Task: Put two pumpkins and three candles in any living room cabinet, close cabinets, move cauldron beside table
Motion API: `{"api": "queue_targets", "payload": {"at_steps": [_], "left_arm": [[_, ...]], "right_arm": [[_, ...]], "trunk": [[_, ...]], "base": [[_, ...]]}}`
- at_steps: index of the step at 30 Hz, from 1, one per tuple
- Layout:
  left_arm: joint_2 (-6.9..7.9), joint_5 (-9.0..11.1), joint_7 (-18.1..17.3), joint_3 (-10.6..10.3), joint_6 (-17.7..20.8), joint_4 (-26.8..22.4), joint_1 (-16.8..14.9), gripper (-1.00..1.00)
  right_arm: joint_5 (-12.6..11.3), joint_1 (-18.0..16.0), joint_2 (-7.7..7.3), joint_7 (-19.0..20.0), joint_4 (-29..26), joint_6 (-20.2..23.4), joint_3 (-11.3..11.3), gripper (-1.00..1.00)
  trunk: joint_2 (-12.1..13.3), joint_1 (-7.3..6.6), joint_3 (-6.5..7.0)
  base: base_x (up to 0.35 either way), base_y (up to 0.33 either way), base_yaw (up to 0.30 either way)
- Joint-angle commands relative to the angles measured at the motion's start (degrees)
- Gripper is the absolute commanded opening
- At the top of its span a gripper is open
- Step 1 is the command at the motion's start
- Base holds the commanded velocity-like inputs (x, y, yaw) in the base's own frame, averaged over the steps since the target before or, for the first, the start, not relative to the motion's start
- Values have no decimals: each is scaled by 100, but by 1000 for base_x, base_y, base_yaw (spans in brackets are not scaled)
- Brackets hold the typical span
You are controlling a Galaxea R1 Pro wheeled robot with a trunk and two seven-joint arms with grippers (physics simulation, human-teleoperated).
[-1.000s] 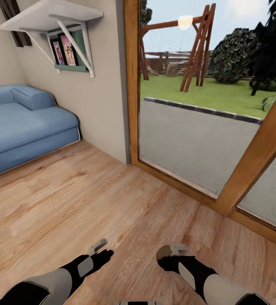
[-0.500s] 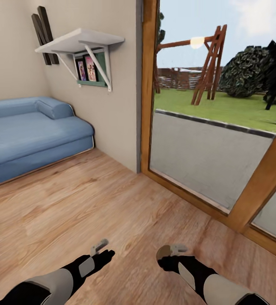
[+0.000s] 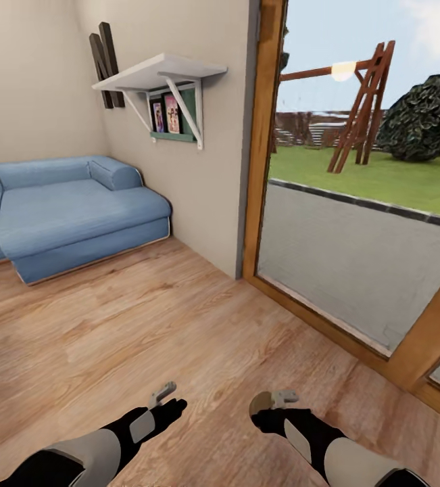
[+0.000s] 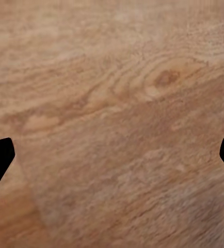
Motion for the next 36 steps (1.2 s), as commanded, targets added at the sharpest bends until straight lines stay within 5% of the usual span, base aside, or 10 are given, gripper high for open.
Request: {"api": "queue_targets", "payload": {"at_steps": [1, 36], "left_arm": [[-5, 59, -17, -48, -14, 8, -5, 100], [-29, 53, -17, -49, -256, 109, -5, 100]], "right_arm": [[-16, -2, -2, 6, -8, 24, 17, -100], [-15, -2, 1, 6, -8, 24, 17, -100]], "trunk": [[-2, -1, -3], [-2, -1, 3]], "base": [[0, 0, 276], [-13, 0, 277]]}}
